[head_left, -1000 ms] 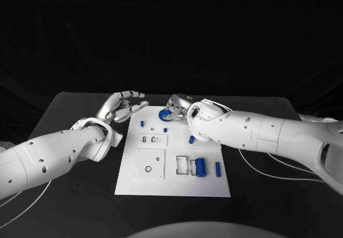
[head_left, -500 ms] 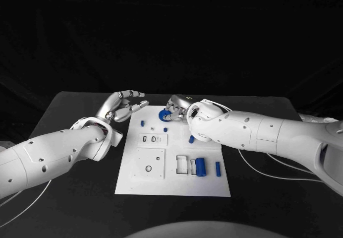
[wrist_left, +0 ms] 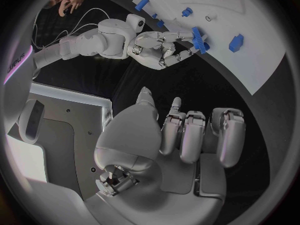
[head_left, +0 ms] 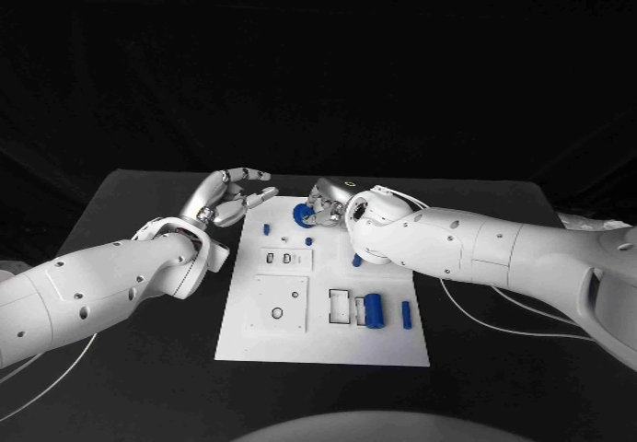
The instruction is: Assemble the parts on the task board
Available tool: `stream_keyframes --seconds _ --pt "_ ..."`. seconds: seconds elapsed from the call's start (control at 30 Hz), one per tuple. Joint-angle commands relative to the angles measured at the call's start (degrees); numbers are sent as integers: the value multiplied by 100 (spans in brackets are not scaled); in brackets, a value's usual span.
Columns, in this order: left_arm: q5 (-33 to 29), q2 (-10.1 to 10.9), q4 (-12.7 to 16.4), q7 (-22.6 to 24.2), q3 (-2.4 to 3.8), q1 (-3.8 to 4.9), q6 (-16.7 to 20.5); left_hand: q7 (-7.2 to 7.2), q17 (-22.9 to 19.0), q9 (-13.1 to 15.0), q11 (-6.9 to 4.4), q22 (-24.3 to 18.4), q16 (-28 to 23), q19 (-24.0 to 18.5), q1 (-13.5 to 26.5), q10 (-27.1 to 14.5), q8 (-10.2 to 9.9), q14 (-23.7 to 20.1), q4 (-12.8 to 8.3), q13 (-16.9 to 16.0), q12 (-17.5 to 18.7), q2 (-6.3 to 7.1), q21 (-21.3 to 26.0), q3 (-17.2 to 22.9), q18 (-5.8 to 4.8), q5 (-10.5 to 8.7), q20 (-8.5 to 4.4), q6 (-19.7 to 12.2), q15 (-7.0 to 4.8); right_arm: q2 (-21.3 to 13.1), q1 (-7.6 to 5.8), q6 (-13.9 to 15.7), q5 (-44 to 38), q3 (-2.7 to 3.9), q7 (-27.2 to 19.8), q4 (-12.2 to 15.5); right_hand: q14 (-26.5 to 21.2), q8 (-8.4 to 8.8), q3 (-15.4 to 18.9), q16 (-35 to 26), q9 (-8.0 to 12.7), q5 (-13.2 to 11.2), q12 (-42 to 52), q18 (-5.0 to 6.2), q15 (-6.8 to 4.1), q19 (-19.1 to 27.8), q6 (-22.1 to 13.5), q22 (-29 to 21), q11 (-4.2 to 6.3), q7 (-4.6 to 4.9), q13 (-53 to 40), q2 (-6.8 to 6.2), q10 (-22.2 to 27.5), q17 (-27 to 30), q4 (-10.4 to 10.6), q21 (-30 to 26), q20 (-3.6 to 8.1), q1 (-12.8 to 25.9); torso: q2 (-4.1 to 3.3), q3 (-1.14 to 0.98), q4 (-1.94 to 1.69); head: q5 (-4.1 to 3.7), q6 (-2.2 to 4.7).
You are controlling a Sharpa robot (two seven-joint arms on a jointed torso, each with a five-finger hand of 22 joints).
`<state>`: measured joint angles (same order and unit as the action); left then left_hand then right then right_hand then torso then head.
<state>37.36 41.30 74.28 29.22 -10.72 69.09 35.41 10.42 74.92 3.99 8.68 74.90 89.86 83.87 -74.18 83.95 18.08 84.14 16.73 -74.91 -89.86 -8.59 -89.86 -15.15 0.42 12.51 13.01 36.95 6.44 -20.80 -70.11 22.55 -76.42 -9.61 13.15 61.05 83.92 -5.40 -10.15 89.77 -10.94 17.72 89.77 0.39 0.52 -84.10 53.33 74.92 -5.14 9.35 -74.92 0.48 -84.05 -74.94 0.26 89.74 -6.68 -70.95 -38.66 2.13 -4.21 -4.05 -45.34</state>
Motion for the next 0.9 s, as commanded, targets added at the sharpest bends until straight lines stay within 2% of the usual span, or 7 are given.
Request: stream_keyframes --seconds 0.03,0.1,0.2,0.63,0.9 --pt "22 -8 18 33 4 6 9 145 1508 -4 -37 1417 14 452 -24 605 -19 586 -7 -1509 -14 -30 14 -36 -12 32 -31 45 -40 29 9 -147 -97 -2 25 -56 608 37 -34 23 -2 -44 23 -39 43 -590 -39 1508 -37 1 -1508 -1 -595 -1506 0 26 -46 70 0 -1 -1 -20 0" --pt "38 -7 18 34 4 6 10 145 1508 -4 -37 1417 14 452 -24 605 -19 586 -7 -1509 -14 -30 14 -36 -12 32 -31 45 -40 39 12 -158 -100 -2 32 -74 608 50 -44 23 0 -57 23 -39 46 -590 -61 1508 -39 2 -1508 1 -595 -1506 -1 26 -50 67 -3 -3 11 -11 8" --pt "53 -12 13 34 4 6 9 145 1508 -4 -37 1417 14 452 -24 605 -19 586 -7 -1509 -14 -30 14 -36 -12 32 -31 45 -40 48 15 -164 -104 -2 42 -91 608 63 -52 23 1 -68 23 -39 48 -590 -86 1508 -39 0 -1508 0 -595 -1506 -2 26 -54 66 -11 -4 -1 -22 0" --pt "65 -24 14 33 4 5 6 145 1508 -4 -37 1417 14 452 -24 605 -19 586 -7 -1509 -14 -30 14 -36 -12 32 -31 45 -40 53 20 -110 -109 -1 29 -93 608 176 -98 23 34 -98 23 -39 24 -590 -429 1508 9 -63 -1508 -34 -595 -1506 -13 26 -50 67 -5 -3 2 -9 -9" --pt "66 -40 1 37 4 5 5 145 1508 -4 -37 1417 14 452 -24 605 -19 586 -7 -1509 -14 -30 14 -36 -12 32 -31 45 -40 13 20 11 -109 -1 4 -44 608 179 -105 23 76 -138 23 -39 -47 -590 -869 1508 100 -154 -1508 -81 -595 -1506 -35 26 9 69 -4 -3 4 -13 4"
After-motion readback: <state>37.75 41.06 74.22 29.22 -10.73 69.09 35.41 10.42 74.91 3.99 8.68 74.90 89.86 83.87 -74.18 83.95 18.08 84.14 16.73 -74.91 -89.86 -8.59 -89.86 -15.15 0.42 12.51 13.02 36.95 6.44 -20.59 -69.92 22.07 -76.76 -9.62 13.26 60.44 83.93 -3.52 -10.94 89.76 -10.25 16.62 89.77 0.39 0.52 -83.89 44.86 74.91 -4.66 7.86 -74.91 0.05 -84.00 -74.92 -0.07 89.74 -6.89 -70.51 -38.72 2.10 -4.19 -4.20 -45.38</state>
